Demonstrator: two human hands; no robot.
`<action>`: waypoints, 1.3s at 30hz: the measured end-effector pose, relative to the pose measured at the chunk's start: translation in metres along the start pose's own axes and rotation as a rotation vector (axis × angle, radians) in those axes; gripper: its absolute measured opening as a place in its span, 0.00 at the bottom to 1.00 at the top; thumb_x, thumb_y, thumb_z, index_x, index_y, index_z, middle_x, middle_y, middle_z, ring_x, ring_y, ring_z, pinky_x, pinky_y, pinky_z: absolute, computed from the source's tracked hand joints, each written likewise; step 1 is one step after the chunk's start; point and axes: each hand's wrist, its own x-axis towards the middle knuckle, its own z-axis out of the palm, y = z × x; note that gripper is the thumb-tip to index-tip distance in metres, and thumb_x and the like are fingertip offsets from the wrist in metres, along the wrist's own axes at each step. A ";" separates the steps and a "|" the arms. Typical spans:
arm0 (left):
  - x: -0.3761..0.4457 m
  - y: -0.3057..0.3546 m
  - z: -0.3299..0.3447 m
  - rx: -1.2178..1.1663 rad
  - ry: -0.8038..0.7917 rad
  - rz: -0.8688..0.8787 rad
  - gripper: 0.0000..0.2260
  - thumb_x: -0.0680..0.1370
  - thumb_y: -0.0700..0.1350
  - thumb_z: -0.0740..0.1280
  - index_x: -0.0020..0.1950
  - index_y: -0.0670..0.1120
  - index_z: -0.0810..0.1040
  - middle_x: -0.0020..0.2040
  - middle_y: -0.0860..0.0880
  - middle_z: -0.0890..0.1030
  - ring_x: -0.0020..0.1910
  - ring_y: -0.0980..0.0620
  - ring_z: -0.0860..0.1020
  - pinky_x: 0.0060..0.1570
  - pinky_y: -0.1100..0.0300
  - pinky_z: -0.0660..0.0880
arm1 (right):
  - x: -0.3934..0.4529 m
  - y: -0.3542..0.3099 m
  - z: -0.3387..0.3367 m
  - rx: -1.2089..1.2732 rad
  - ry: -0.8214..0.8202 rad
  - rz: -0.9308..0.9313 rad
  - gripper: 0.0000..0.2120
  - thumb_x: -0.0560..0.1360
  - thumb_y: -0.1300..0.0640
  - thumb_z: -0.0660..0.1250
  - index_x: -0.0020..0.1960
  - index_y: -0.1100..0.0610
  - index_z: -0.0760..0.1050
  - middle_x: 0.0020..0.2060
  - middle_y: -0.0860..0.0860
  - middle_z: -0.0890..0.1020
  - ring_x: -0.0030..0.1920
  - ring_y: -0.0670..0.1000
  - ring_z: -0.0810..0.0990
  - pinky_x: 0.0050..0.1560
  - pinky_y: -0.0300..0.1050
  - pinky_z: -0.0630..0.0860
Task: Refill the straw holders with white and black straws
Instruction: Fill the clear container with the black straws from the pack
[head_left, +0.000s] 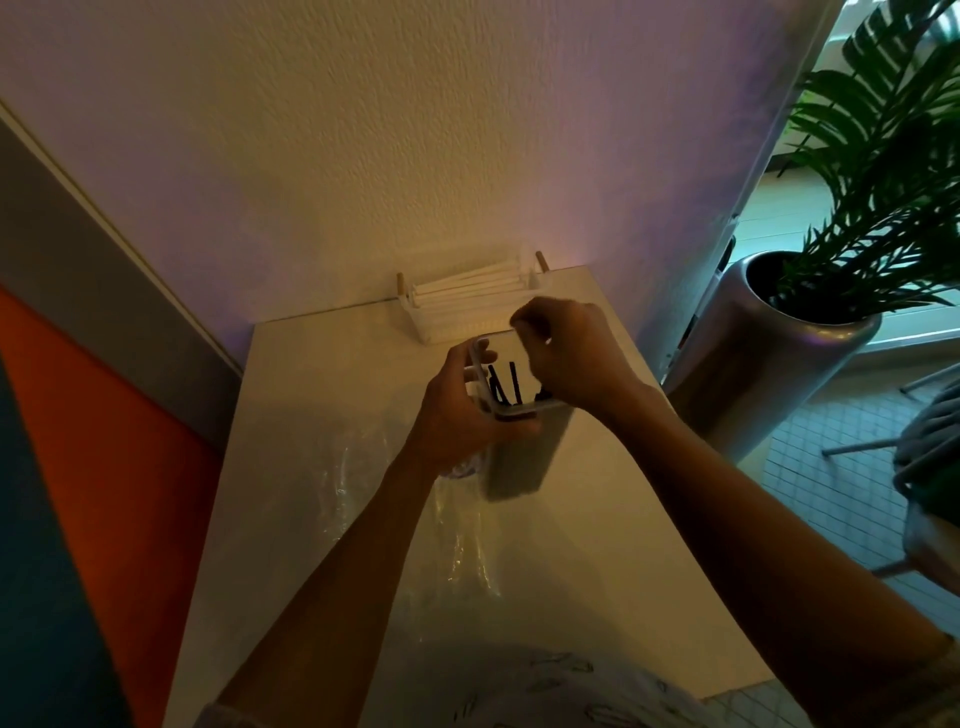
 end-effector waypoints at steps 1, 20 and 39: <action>0.001 -0.001 -0.002 -0.006 0.006 -0.025 0.44 0.61 0.52 0.82 0.72 0.52 0.63 0.65 0.57 0.73 0.61 0.58 0.73 0.51 0.67 0.74 | 0.001 0.002 -0.004 0.035 0.055 0.012 0.09 0.81 0.57 0.63 0.58 0.57 0.79 0.49 0.46 0.81 0.45 0.43 0.79 0.43 0.27 0.69; 0.025 -0.013 -0.007 -0.129 0.066 -0.104 0.42 0.65 0.58 0.78 0.74 0.48 0.64 0.66 0.51 0.75 0.63 0.53 0.75 0.58 0.60 0.77 | -0.020 0.046 0.015 0.506 -0.189 0.244 0.31 0.77 0.37 0.57 0.73 0.54 0.65 0.63 0.50 0.76 0.61 0.49 0.76 0.53 0.40 0.76; 0.111 -0.008 0.022 -0.126 -0.256 -0.112 0.40 0.69 0.55 0.77 0.75 0.55 0.60 0.71 0.53 0.71 0.69 0.56 0.71 0.67 0.52 0.72 | 0.006 0.098 0.030 0.445 0.010 0.300 0.32 0.74 0.54 0.73 0.70 0.44 0.61 0.67 0.45 0.74 0.62 0.39 0.70 0.51 0.23 0.67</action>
